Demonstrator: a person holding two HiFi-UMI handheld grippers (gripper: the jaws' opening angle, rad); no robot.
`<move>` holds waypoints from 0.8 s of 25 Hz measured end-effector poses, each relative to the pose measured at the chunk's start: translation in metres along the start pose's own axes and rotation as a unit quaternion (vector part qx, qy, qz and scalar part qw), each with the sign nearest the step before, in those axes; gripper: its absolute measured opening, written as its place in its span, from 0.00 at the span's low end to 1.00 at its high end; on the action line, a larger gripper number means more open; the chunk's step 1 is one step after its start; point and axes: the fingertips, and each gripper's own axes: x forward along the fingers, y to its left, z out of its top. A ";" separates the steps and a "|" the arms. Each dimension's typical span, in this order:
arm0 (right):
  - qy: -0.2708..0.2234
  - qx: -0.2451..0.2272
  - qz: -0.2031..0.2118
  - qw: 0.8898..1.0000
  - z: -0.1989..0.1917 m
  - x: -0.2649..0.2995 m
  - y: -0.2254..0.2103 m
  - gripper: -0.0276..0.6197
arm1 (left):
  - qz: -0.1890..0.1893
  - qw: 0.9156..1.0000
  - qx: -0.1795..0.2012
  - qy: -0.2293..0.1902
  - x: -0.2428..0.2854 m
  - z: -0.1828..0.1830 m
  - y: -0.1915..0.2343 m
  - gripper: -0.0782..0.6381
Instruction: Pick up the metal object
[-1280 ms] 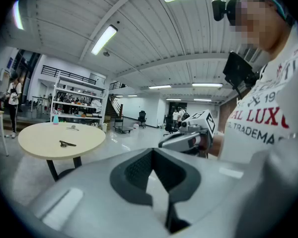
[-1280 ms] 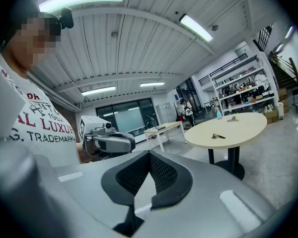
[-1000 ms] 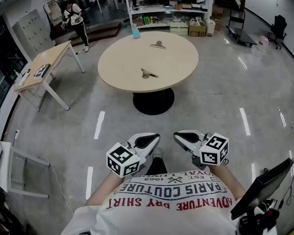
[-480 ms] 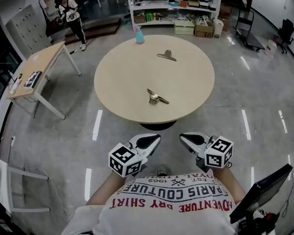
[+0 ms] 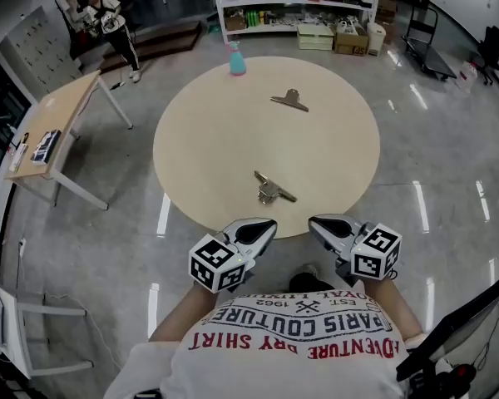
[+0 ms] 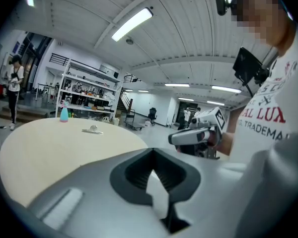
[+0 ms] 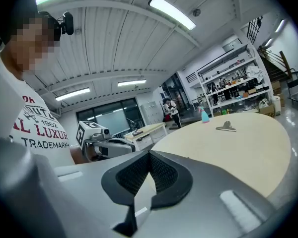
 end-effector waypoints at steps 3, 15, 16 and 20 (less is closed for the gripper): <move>0.003 0.005 0.006 1.000 0.008 0.005 -0.017 0.04 | 0.009 1.000 -0.004 0.008 0.013 0.003 0.011 0.11; 0.025 0.041 0.004 0.999 0.008 0.009 -0.091 0.04 | 0.094 0.990 0.001 0.108 0.082 -0.049 0.112 0.30; 0.029 0.046 -0.002 0.999 0.005 0.007 -0.099 0.04 | 0.102 0.987 0.003 0.121 0.092 -0.060 0.126 0.36; 0.046 0.067 -0.023 0.996 -0.007 -0.003 -0.130 0.04 | 0.120 0.968 0.027 0.217 0.132 -0.128 0.180 0.61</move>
